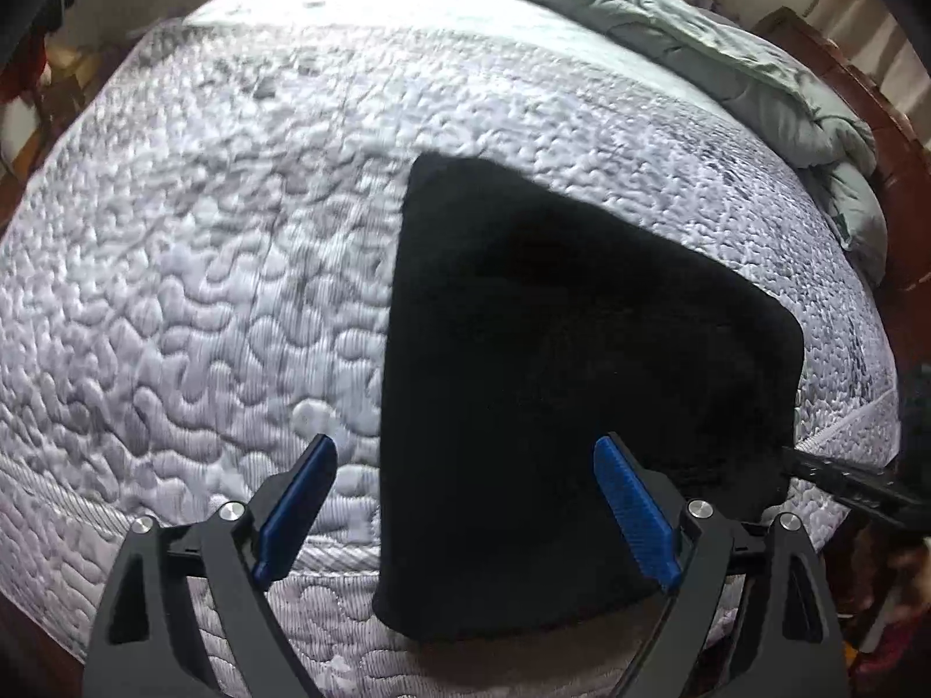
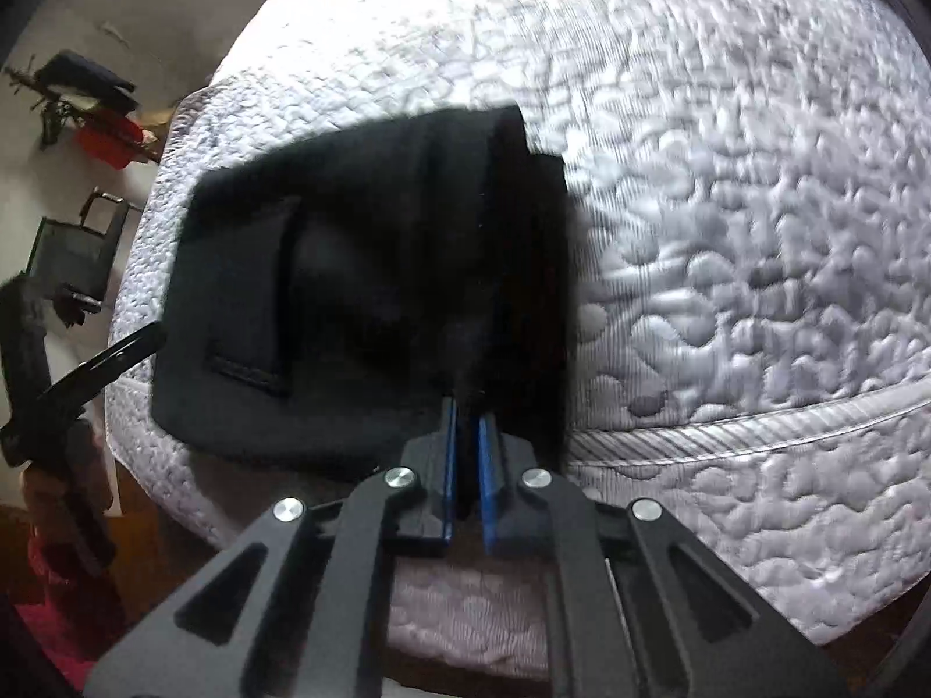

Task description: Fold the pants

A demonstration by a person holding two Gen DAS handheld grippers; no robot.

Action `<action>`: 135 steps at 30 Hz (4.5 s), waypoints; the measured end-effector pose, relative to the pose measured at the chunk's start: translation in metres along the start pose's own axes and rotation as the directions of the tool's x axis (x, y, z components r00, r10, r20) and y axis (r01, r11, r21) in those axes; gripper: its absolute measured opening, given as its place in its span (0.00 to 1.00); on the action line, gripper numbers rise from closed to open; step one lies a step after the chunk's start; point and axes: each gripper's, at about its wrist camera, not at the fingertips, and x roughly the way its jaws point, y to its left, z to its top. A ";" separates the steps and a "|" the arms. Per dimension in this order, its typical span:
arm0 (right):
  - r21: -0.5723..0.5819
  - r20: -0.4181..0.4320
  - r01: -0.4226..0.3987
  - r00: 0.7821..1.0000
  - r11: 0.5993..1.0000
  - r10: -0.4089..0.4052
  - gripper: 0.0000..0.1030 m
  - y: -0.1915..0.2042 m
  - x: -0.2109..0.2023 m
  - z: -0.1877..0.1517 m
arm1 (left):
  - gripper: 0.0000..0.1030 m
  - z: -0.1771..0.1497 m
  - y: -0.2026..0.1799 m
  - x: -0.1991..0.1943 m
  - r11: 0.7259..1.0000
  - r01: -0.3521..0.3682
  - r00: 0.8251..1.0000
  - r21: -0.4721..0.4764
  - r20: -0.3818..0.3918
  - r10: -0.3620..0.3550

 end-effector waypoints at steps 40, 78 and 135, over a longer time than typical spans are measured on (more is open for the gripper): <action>-0.003 0.001 -0.178 0.984 0.984 0.178 0.35 -0.011 0.010 0.024 | 0.33 0.021 0.015 0.040 0.962 0.256 0.951 -0.093 -0.156 -0.268; 0.040 0.091 -0.230 0.970 0.972 0.225 0.52 -0.034 0.050 0.163 | 0.55 0.141 0.014 0.090 0.976 0.211 0.977 -0.050 -0.010 -0.211; -0.030 0.139 0.314 0.941 0.949 -0.307 0.93 0.080 -0.021 0.072 | 0.96 0.066 -0.031 -0.011 0.989 -0.136 0.984 0.057 0.125 0.128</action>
